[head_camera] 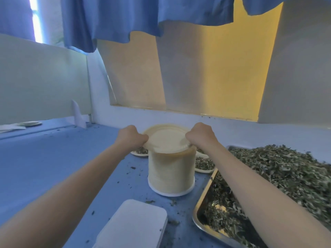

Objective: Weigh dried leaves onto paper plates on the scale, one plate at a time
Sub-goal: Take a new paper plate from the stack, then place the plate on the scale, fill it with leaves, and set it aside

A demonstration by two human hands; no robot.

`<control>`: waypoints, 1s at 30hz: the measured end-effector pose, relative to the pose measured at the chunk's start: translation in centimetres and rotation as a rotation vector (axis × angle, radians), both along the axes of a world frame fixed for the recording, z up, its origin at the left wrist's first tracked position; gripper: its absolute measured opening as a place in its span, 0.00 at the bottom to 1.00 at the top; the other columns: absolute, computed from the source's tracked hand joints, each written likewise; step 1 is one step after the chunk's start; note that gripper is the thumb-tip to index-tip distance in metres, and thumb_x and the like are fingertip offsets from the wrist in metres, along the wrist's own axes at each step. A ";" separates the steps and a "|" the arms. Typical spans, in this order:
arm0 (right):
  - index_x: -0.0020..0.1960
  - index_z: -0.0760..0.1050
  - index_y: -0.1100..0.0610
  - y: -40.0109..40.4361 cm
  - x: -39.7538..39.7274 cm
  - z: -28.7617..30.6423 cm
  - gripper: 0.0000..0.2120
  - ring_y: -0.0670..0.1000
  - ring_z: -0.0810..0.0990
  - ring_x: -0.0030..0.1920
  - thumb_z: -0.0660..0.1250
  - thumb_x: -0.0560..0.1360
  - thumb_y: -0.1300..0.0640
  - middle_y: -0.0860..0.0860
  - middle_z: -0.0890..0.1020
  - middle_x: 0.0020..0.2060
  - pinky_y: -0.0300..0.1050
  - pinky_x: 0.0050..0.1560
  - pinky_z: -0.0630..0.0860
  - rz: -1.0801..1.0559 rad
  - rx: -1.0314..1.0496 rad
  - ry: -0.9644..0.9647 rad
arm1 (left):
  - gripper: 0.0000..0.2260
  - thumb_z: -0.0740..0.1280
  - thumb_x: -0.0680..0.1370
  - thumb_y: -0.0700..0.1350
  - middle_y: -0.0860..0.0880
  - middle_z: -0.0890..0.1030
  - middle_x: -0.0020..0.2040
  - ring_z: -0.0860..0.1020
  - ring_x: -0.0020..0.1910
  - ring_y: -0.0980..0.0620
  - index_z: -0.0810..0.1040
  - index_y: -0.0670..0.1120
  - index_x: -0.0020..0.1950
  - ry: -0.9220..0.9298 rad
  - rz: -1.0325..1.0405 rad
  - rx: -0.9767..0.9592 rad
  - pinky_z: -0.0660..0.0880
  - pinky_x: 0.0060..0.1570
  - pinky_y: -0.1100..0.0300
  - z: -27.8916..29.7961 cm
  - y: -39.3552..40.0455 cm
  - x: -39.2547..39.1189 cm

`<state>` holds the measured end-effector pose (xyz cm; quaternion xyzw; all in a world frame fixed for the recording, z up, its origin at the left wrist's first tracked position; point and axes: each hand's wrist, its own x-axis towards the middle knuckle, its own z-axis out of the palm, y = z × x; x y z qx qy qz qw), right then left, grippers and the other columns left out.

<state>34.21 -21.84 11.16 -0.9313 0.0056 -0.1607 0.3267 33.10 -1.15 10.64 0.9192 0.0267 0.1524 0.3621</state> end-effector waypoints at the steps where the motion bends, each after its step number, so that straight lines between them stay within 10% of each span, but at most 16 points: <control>1: 0.30 0.55 0.55 0.2 -1.0 -0.1 0.14 0.51 0.57 0.27 0.57 0.68 0.67 0.52 0.62 0.27 0.41 0.29 0.53 0.030 0.006 -0.008 | 0.08 0.65 0.73 0.41 0.41 0.77 0.37 0.78 0.37 0.43 0.71 0.38 0.36 0.038 -0.010 -0.032 0.76 0.38 0.54 0.0 0.8 -1.1; 19: 0.32 0.64 0.56 6.5 -10.7 -15.2 0.12 0.54 0.69 0.34 0.60 0.73 0.55 0.52 0.69 0.30 0.44 0.30 0.60 0.058 -0.187 0.252 | 0.07 0.64 0.76 0.43 0.43 0.69 0.40 0.68 0.40 0.48 0.70 0.43 0.41 0.253 0.008 -0.087 0.65 0.41 0.57 -14.8 7.2 -11.0; 30: 0.42 0.75 0.58 6.1 -9.0 -15.0 0.17 0.55 0.76 0.42 0.59 0.75 0.45 0.56 0.77 0.39 0.48 0.41 0.71 0.055 -0.045 0.096 | 0.17 0.64 0.76 0.58 0.47 0.79 0.46 0.77 0.43 0.47 0.76 0.43 0.49 0.178 0.119 -0.542 0.75 0.51 0.49 -16.9 8.6 -9.6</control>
